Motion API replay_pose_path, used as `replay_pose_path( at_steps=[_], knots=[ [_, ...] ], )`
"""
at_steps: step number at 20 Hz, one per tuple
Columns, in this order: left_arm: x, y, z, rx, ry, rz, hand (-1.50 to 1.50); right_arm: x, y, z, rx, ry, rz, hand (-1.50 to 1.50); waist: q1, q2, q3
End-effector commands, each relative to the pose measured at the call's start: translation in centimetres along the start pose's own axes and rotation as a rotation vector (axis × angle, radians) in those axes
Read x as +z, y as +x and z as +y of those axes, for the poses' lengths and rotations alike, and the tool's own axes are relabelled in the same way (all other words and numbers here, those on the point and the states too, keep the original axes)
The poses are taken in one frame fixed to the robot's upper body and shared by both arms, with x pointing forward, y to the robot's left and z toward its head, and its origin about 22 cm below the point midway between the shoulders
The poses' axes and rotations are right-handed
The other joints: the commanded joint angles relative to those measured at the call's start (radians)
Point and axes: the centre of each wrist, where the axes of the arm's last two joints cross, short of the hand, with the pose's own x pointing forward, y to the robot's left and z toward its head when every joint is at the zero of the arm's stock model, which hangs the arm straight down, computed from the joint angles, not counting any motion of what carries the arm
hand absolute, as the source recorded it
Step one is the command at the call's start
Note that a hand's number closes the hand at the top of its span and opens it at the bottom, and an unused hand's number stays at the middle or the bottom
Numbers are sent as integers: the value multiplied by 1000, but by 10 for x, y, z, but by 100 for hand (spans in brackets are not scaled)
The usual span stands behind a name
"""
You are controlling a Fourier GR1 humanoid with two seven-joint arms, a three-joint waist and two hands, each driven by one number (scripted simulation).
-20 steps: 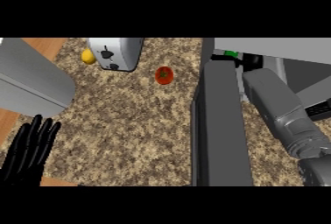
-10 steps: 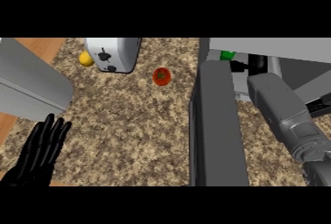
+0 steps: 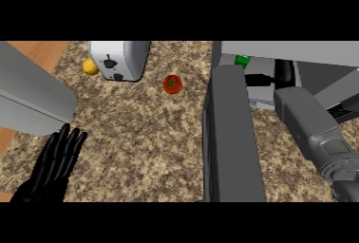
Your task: Pick up the milk, place it into the microwave and close the microwave
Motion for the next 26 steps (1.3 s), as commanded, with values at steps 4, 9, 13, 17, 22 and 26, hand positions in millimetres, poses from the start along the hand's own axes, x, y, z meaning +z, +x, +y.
replay_pose_path(
  at_steps=[4, 9, 13, 17, 22, 26],
  knots=[
    [-6, -8, -4, 16, -8, 19, -150, 14, -11, 9, -58, 6, 29, -150, -21, -8, -2],
    [-15, -23, -12, 13, -33, 29, -150, 41, -34, 15, -146, 73, 11, -150, -57, -20, -2],
    [-15, -26, -10, 28, -84, 48, -150, 47, -39, 13, -234, 85, -3, -150, -61, -27, -3],
    [-18, -27, -31, 42, -143, 83, -150, 79, -59, 26, -281, 113, 11, -150, -84, -39, -3],
    [-28, -30, -29, 24, -278, 119, 150, 85, -68, 10, -343, 126, 3, -150, -104, -48, -5],
    [-33, -62, -36, -26, -347, 126, 150, 116, -84, 18, -337, 148, -2, -150, -122, -56, -6]
  ],
)
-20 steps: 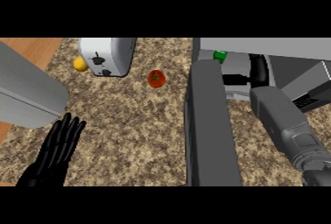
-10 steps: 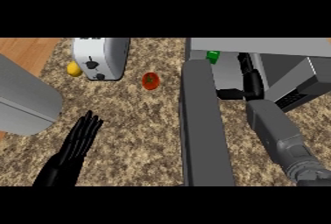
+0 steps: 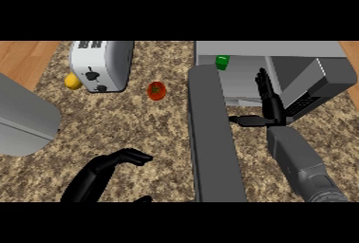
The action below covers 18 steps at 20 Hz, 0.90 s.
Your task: Pick up the milk, place it into the microwave and close the microwave
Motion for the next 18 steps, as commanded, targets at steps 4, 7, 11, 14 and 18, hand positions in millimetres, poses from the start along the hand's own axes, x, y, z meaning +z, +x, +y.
replay_pose_path(
  at_steps=[4, 7, 11, 14, 18],
  knots=[
    [-23, -17, -18, -11, -96, 73, 150, 31, -15, -18, -47, 47, -40, -150, -29, -14, -2],
    [-40, -26, -25, -33, -82, 54, 150, 56, -26, -16, -51, 45, -23, -150, -34, -15, -2],
    [-63, -36, -38, -136, -194, 133, 150, 57, -21, -33, -40, 70, -18, -150, -58, -21, -4],
    [-56, -58, -36, -98, -248, 191, 150, 86, -25, -48, -26, 88, -35, -150, -68, -23, -5],
    [-62, -69, -64, -106, -306, 193, 150, 99, -13, -46, -31, 77, -89, -150, -73, -24, -5]
  ],
)
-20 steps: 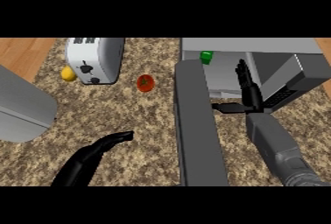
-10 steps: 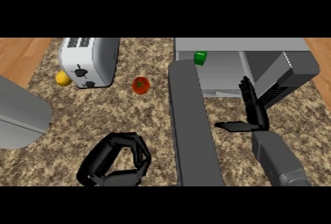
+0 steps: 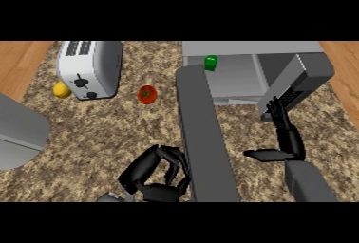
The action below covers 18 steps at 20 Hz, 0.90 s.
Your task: Pick up the milk, place it into the microwave and close the microwave
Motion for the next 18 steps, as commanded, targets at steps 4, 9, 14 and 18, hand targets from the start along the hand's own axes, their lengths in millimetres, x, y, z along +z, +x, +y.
replay_pose_path(
  at_steps=[4, 9, 14, 18],
  knots=[
    [-19, -30, -30, 44, -103, 40, 150, 31, 27, -12, -27, -10, -36, -150, -18, 2, -2],
    [-40, -22, -64, -48, -203, 35, 150, 46, 61, -41, -8, -24, -66, -150, -20, 6, -1],
    [-57, -23, -79, -76, -139, 38, 150, 41, 95, -54, -48, 5, -88, -150, -42, 14, -2],
    [-58, -6, -100, -23, -51, 45, 150, 47, 109, -67, -120, 51, -129, -150, -64, 14, -1]
  ],
)
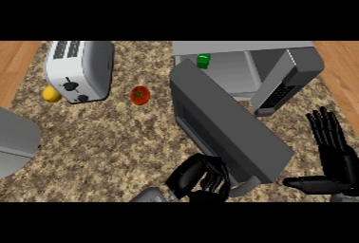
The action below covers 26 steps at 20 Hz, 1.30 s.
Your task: Pick up the milk, place it into the microwave and close the microwave
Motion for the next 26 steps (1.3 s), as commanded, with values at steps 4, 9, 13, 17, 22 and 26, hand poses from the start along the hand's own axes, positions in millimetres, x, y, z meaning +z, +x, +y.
replay_pose_path(
  at_steps=[4, 9, 13, 17, 22, 26],
  knots=[
    [-15, 15, -13, 48, 150, -37, 150, -12, 31, -2, -42, 74, -34, -150, -36, 10, -2],
    [-27, 21, -3, 54, 253, -89, 150, -25, 49, -4, -88, 197, -58, -150, -69, 17, -4],
    [-47, 39, 14, 56, 294, -141, 150, -35, 64, -9, -108, 278, -84, -150, -103, 24, -3],
    [-59, 46, 25, 60, 340, -134, 150, -49, 75, -2, -133, 325, -122, -150, -139, 34, -4],
    [-76, 53, 47, 68, 441, -101, 150, -52, 82, -2, -164, 363, -122, -150, -173, 47, -2],
    [-88, 64, 63, 107, 497, -91, 150, -54, 86, 1, -202, 368, -143, -150, -200, 54, -2]
  ],
)
